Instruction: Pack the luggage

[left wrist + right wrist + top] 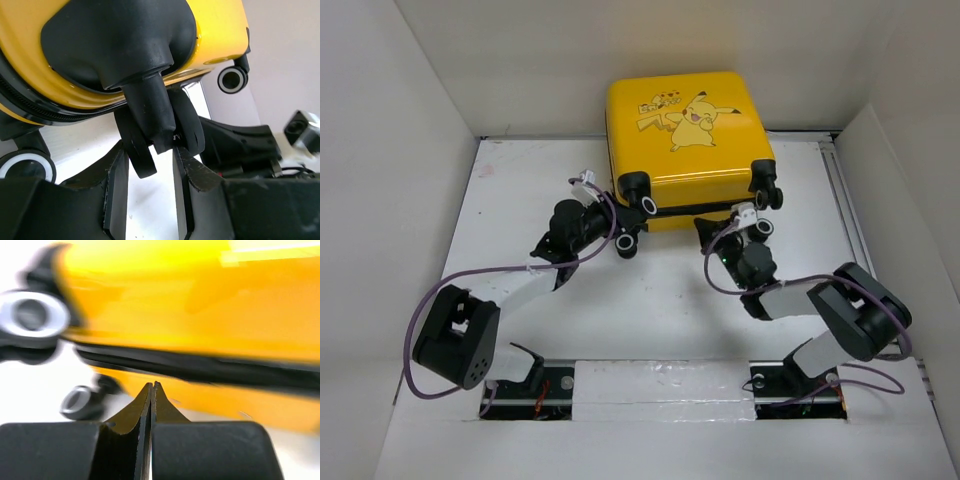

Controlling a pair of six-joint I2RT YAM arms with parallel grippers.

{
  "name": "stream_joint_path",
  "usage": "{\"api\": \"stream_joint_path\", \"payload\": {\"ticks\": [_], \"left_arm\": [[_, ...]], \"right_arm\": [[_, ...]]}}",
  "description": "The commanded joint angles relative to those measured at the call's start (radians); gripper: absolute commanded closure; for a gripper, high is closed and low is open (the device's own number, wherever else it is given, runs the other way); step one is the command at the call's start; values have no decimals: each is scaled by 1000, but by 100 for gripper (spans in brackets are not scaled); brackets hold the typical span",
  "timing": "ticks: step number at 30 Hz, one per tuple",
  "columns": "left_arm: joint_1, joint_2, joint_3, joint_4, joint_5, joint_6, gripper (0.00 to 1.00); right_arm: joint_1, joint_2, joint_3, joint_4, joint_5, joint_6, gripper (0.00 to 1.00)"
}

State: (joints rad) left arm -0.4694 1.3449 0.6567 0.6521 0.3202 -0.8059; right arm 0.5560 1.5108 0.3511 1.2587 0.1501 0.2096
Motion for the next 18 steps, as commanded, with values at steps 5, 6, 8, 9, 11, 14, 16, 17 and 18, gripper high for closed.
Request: {"api": "stream_joint_path", "payload": {"ticks": [5, 6, 8, 9, 11, 14, 16, 17, 18], "left_arm": [[-14, 37, 100, 142, 37, -6, 100], [-14, 37, 100, 142, 37, -6, 100], [-14, 26, 100, 130, 27, -6, 100], [-14, 10, 100, 130, 17, 7, 100], [-14, -3, 100, 116, 6, 7, 100], [-14, -13, 78, 106, -4, 7, 100], [-14, -23, 69, 106, -4, 7, 100], [-14, -23, 69, 106, -4, 7, 100], [-14, -23, 69, 116, -4, 7, 100]], "right_arm": [[186, 32, 118, 103, -105, -78, 100], [202, 32, 118, 114, -106, -78, 100], [219, 20, 118, 53, -29, -78, 100], [203, 6, 109, 27, 38, -69, 100], [130, -55, 100, -28, 39, -12, 100], [-72, -151, 89, -189, -37, 89, 100], [-158, -182, 89, -301, -12, 100, 97], [-174, -193, 115, -341, 6, 100, 91], [-188, -193, 126, -376, 6, 100, 77]]}}
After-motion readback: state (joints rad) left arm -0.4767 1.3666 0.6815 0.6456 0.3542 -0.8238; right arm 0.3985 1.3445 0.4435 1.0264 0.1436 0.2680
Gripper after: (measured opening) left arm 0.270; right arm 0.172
